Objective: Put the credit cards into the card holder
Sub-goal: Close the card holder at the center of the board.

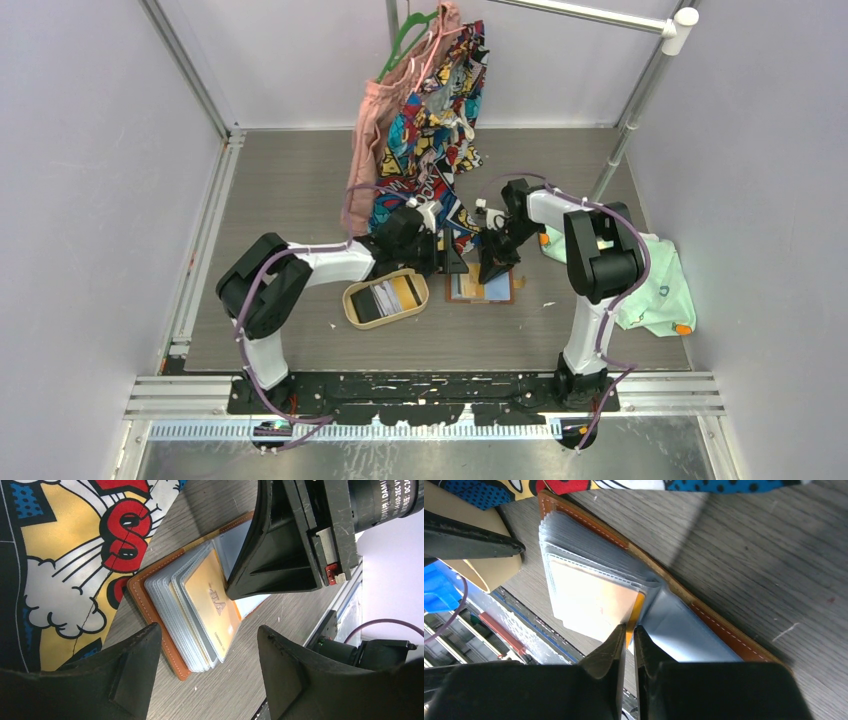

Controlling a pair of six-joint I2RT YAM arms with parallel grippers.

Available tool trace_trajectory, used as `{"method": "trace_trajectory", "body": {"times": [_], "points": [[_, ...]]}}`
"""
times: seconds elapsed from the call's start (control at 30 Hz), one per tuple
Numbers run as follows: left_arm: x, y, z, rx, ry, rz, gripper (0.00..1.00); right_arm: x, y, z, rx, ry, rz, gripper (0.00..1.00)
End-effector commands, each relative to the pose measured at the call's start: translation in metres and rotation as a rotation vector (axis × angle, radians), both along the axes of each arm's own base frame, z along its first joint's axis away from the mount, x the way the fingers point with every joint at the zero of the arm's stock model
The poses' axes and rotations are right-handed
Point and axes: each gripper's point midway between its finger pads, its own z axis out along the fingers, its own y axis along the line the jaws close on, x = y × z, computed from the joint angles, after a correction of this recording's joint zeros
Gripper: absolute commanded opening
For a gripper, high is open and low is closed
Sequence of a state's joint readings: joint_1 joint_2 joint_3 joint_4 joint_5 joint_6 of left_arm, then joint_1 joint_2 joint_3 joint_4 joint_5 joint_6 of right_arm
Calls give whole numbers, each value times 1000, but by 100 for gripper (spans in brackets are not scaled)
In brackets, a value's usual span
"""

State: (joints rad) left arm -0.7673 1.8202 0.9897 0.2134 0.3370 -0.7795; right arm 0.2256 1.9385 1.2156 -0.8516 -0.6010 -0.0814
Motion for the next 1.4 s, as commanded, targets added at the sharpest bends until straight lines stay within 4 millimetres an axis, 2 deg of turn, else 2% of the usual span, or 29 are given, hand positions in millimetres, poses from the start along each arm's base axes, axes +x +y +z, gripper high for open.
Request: {"method": "trace_trajectory", "body": {"times": [0.0,0.23,0.47,0.6,0.77,0.97,1.2,1.37], "points": [[-7,13,-30,128,95,27,71,4,-5,1,11,12,-7,17],[-8,29,-43,252,95,56,73,4,0,10,60,9,-8,19],[-13,19,-56,228,147,21,73,7,10,37,166,-37,-2,21],[-13,22,-58,243,151,28,72,11,5,49,190,-78,-17,21],[-16,22,-64,254,170,24,72,14,-13,25,50,-74,-52,20],[-22,16,-68,221,207,12,72,9,-19,-2,-35,8,-61,17],[-29,6,-67,159,235,-5,69,3,-20,-14,-64,59,-52,16],[-28,-7,-47,54,211,-21,63,3,-21,-14,-67,59,-53,16]]}}
